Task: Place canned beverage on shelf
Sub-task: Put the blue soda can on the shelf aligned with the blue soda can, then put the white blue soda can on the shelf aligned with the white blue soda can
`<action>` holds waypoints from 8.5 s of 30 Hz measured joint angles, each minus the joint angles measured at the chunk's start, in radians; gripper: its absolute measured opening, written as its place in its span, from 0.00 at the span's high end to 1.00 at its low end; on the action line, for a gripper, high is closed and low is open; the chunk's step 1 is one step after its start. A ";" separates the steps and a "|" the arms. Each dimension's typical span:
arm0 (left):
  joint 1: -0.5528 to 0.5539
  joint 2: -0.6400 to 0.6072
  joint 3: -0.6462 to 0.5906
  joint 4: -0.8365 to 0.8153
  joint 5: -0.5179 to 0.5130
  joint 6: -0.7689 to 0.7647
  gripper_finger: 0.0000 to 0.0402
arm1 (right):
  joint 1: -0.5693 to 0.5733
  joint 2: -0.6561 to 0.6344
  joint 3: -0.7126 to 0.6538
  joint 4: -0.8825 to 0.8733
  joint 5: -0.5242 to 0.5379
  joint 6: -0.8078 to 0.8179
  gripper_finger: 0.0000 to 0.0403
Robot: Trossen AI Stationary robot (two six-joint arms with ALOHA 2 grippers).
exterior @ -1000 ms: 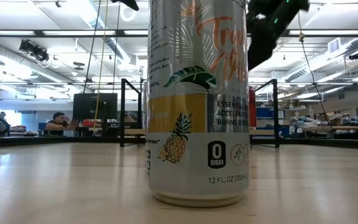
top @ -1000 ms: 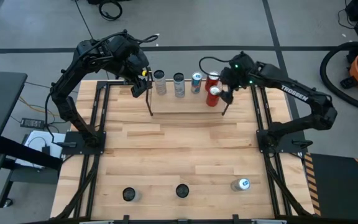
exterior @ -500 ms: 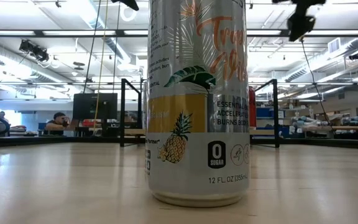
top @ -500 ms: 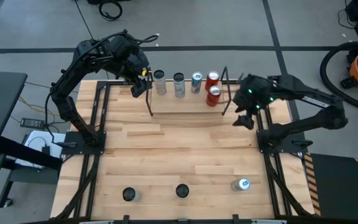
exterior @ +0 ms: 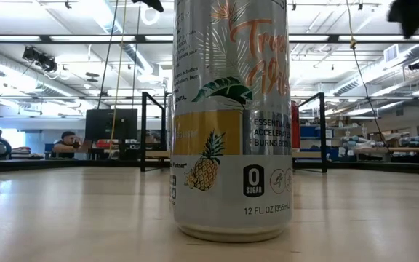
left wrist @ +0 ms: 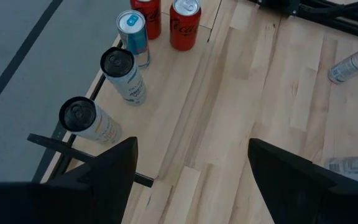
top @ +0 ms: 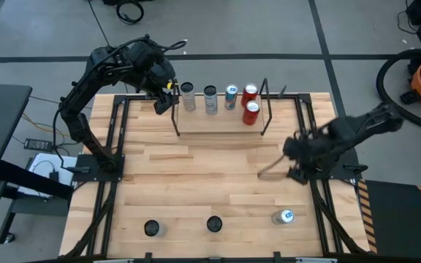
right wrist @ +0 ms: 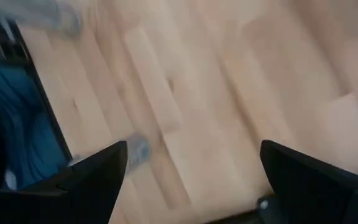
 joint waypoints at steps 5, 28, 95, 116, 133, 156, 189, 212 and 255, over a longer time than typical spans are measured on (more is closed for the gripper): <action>0.000 0.000 0.000 0.000 0.000 0.000 0.24 | 0.173 0.054 -0.093 0.092 -0.029 0.149 0.07; 0.000 0.000 0.000 0.059 0.000 0.008 0.24 | 0.460 0.293 -0.096 0.284 0.007 0.443 0.07; 0.000 0.000 0.000 0.106 0.000 0.052 0.24 | -0.474 0.456 0.291 0.248 0.076 -0.950 0.39; 0.000 0.000 0.000 0.099 0.000 0.025 0.24 | -0.842 0.597 0.532 0.254 0.007 -1.150 0.38; 0.000 0.000 0.000 0.094 0.000 0.034 0.24 | -0.840 0.882 0.679 0.054 -0.021 -1.174 0.38; 0.000 0.000 0.000 0.095 0.000 0.052 0.24 | -0.887 0.899 0.666 0.081 -0.078 -1.193 0.38; 0.000 0.000 0.000 0.095 0.000 0.053 0.24 | -0.910 0.943 0.670 0.057 -0.082 -1.216 0.38; 0.000 0.000 0.000 0.095 0.000 0.054 0.24 | -0.910 0.949 0.666 0.109 -0.053 -1.235 0.22; -0.011 0.000 0.000 -0.042 0.000 -0.001 0.24 | -0.694 0.740 0.669 0.047 -0.175 -1.082 0.05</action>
